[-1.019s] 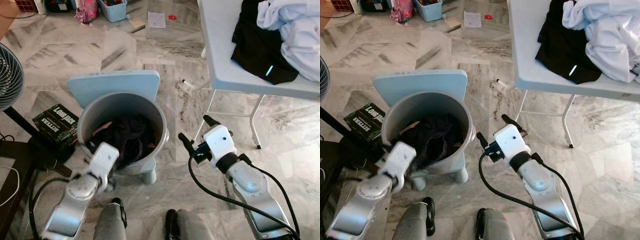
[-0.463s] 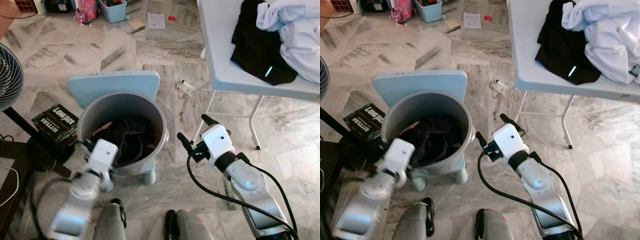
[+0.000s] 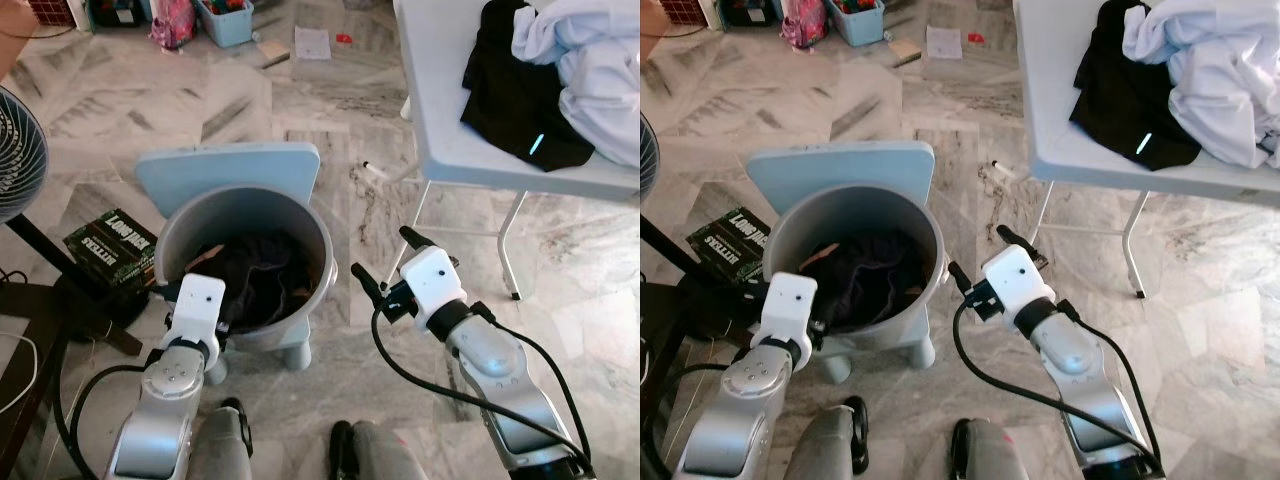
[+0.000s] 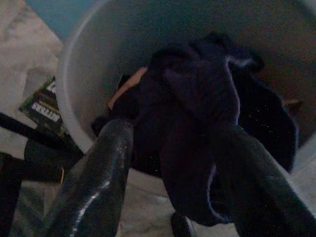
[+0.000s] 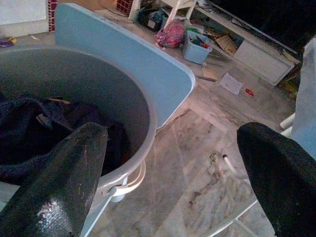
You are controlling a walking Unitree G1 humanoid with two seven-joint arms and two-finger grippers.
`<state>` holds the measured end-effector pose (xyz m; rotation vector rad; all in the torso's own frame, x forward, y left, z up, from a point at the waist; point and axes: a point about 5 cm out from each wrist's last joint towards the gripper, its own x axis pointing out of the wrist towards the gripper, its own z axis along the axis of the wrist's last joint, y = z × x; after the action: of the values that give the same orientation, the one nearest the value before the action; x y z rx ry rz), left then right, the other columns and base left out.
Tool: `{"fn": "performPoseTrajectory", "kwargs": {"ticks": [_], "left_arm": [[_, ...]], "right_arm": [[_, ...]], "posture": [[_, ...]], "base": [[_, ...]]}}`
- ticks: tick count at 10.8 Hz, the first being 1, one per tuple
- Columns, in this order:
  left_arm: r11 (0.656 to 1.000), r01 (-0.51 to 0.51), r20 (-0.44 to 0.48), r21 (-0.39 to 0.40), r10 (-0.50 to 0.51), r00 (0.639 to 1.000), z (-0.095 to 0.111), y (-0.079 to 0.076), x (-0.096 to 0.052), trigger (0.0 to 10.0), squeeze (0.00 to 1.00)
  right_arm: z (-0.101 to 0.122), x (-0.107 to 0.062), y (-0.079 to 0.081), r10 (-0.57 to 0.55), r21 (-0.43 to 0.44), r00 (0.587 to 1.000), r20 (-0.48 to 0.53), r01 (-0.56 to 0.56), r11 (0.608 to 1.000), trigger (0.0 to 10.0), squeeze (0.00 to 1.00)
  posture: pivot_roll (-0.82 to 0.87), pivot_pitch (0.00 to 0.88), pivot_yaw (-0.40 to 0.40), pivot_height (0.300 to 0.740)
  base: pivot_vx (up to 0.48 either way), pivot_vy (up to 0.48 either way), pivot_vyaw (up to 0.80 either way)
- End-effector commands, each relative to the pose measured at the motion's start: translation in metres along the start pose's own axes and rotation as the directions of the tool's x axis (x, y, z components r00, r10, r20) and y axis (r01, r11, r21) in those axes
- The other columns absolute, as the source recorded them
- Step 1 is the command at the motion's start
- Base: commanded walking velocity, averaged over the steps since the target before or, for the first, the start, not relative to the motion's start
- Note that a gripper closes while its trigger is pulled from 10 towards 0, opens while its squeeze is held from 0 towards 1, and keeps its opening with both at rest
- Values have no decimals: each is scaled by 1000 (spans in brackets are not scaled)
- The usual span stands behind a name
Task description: Hang hanger
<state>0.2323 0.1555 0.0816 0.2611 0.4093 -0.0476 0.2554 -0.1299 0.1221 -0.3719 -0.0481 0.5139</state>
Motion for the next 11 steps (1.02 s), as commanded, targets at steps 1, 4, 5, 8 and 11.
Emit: {"fn": "performPoseTrajectory", "kwargs": {"ticks": [1,4,5,8,11], "left_arm": [[999,10,31,49,-12,999,2,-3,-4,10000,1000],[998,-18,-32,-55,16,999,-1,-3,-15,10000,1000],[1000,14,-24,1,-14,1000,-5,-2,-22,10000,1000],[985,73,103,156,-89,991,-25,16,-46,10000,0],[920,208,92,332,-251,963,-54,26,-52,10000,0]], "right_arm": [[-3,0,1,3,-3,1000,-8,-3,1000,10000,0],[-3,1,3,6,0,1000,-3,-6,1000,10000,0],[-3,2,2,4,0,1000,-1,-4,1000,10000,0],[-3,6,6,7,9,1000,6,-7,1000,10000,0],[-2,12,8,8,15,1000,16,-9,1000,10000,0]], "posture": [[-16,164,-86,740],[-11,168,-81,740],[-7,170,-79,740],[18,171,-75,740],[38,170,-75,740]], "base": [[0,0,0],[0,0,0],[0,0,0],[0,0,0],[0,0,0]]}}
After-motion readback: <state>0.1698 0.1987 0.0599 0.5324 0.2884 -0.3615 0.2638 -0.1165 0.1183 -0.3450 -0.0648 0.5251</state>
